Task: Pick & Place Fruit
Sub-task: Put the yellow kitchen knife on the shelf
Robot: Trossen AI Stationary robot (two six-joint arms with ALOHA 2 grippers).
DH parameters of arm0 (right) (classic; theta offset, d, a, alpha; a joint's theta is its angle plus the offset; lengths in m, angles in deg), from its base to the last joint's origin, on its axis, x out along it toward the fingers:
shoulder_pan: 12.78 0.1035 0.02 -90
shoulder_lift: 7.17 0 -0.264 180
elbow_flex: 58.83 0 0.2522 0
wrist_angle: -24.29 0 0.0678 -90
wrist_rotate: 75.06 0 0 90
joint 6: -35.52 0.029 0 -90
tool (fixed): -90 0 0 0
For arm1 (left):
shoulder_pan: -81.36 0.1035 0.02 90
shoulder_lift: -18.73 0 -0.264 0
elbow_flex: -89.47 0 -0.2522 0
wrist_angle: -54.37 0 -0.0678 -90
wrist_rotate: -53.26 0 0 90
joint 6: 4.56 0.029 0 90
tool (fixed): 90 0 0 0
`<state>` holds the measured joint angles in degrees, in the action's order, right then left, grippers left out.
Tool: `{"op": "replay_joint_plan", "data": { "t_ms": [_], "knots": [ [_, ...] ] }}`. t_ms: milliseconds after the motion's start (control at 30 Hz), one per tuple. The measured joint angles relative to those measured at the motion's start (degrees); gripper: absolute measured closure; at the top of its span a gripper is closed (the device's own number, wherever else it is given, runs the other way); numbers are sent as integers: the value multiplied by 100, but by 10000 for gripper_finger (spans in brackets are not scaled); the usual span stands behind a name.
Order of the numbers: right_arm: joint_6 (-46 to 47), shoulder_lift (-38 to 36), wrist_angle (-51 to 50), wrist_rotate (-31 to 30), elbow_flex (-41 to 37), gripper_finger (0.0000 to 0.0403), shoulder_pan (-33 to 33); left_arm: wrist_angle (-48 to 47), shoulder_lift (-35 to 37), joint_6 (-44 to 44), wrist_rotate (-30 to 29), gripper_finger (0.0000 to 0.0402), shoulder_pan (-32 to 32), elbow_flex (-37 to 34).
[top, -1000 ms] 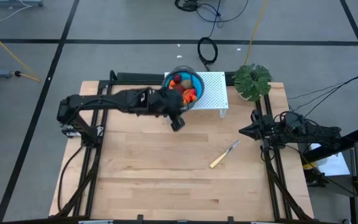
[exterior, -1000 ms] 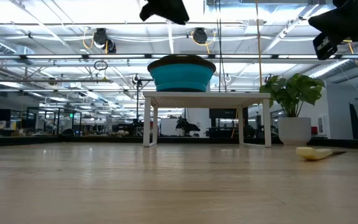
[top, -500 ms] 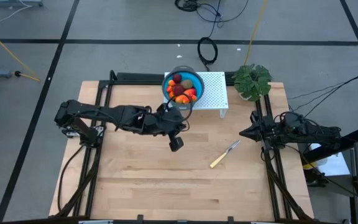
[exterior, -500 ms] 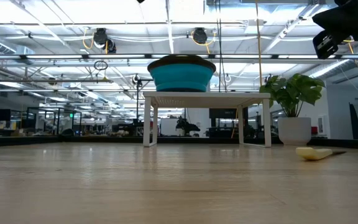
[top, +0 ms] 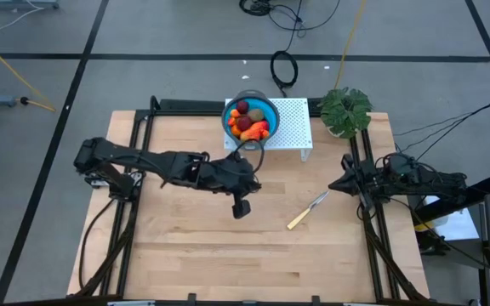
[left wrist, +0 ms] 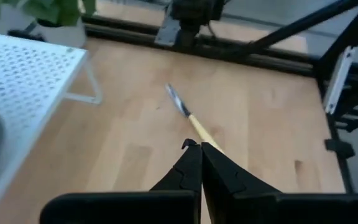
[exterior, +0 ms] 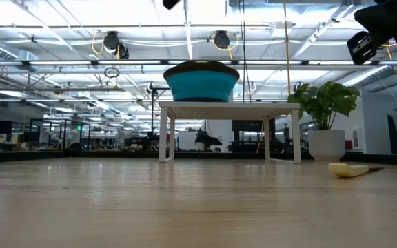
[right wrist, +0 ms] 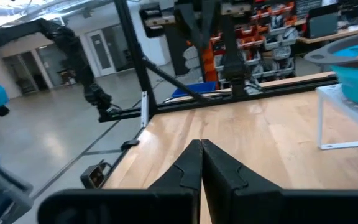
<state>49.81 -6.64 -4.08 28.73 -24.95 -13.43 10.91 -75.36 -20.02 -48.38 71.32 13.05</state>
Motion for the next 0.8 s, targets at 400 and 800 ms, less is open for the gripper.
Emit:
{"op": "replay_joint_plan", "data": {
  "t_ms": [400,800],
  "knots": [
    [155,726,149,5,-9,403,2,1909,805,19,288,399,63,-1942],
    [723,2398,1310,-205,-4,403,2,3363,2868,137,584,396,61,-4571]
  ]
}}
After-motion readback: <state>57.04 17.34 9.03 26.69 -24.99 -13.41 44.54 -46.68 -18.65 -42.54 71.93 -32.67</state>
